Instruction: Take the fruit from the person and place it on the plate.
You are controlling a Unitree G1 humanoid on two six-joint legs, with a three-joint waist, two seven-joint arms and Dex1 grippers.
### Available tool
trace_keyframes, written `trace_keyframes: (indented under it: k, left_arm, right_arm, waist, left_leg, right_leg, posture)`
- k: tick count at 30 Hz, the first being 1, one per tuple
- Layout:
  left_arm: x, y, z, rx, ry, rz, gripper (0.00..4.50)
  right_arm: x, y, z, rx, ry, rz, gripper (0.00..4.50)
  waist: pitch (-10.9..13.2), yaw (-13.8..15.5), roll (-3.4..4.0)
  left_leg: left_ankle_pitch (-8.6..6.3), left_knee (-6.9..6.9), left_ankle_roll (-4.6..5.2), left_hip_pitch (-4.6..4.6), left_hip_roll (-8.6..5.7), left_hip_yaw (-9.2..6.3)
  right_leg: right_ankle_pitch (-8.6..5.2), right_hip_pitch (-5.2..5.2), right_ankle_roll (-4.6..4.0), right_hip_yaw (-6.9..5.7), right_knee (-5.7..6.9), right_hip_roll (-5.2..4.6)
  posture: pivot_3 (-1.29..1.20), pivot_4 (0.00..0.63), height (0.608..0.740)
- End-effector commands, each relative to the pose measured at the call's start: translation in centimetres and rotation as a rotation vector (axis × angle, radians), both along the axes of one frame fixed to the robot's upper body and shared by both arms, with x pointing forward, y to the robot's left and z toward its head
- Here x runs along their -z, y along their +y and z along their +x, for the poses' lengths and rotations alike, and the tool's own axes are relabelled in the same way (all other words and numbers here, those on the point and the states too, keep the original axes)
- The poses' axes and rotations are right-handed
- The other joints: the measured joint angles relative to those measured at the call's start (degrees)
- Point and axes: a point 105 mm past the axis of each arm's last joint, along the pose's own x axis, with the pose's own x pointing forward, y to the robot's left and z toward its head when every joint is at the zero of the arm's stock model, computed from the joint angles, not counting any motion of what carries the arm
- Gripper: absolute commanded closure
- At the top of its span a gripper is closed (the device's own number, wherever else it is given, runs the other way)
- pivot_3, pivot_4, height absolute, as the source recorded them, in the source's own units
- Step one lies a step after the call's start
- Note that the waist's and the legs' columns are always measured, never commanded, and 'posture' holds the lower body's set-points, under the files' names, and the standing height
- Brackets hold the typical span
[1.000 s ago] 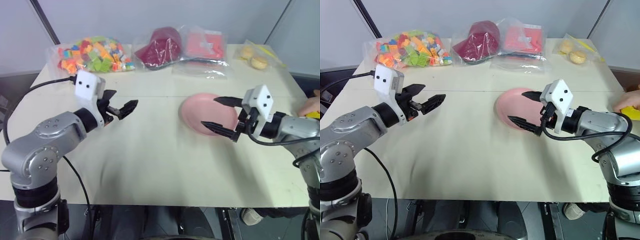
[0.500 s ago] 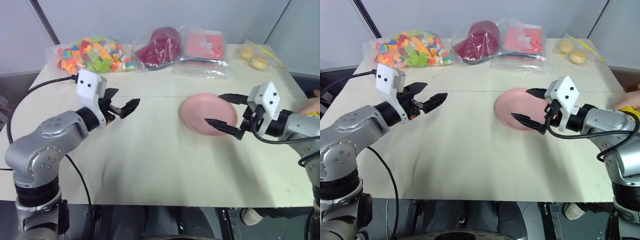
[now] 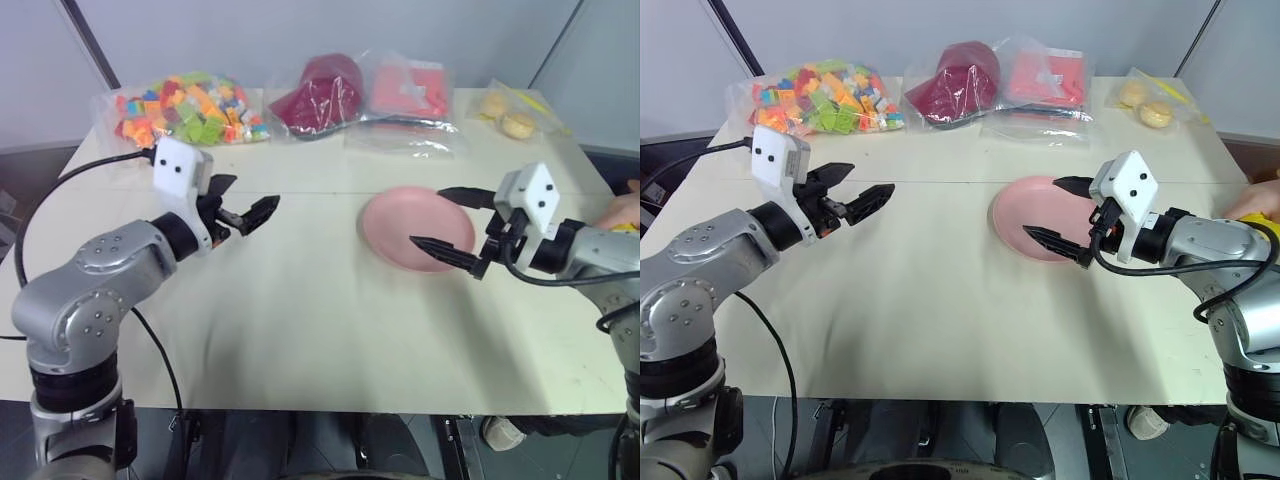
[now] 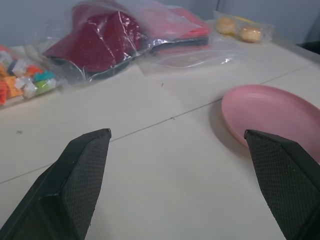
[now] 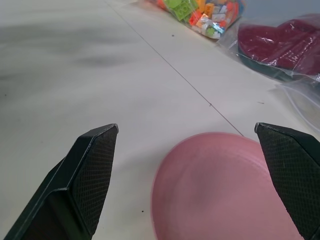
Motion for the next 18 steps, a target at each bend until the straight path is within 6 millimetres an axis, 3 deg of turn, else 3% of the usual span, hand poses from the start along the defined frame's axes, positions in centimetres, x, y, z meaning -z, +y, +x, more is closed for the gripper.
trace_keyframes:
  k: [1,18]
  left_arm:
    - [-0.87,0.04,-0.12,-0.001,-0.045,0.003,0.04]
    - [-0.97,0.05,-0.13,-0.001,-0.046,0.004,0.04]
  right_arm:
    - [-1.49,0.26,-0.40,-0.012,-0.066,-0.001,0.00]
    - [-1.34,0.34,-0.44,-0.017,-0.061,0.004,0.00]
  waist:
    - [0.00,0.00,0.00]
    - [0.00,0.00,0.00]
  left_leg:
    - [0.00,0.00,0.00,0.00,0.00,0.00]
    - [0.00,0.00,0.00,0.00,0.00,0.00]
  right_leg:
    - [0.00,0.00,0.00,0.00,0.00,0.00]
    - [0.00,0.00,0.00,0.00,0.00,0.00]
  posture:
    - [0.00,0.150,0.740]
    - [0.00,0.150,0.740]
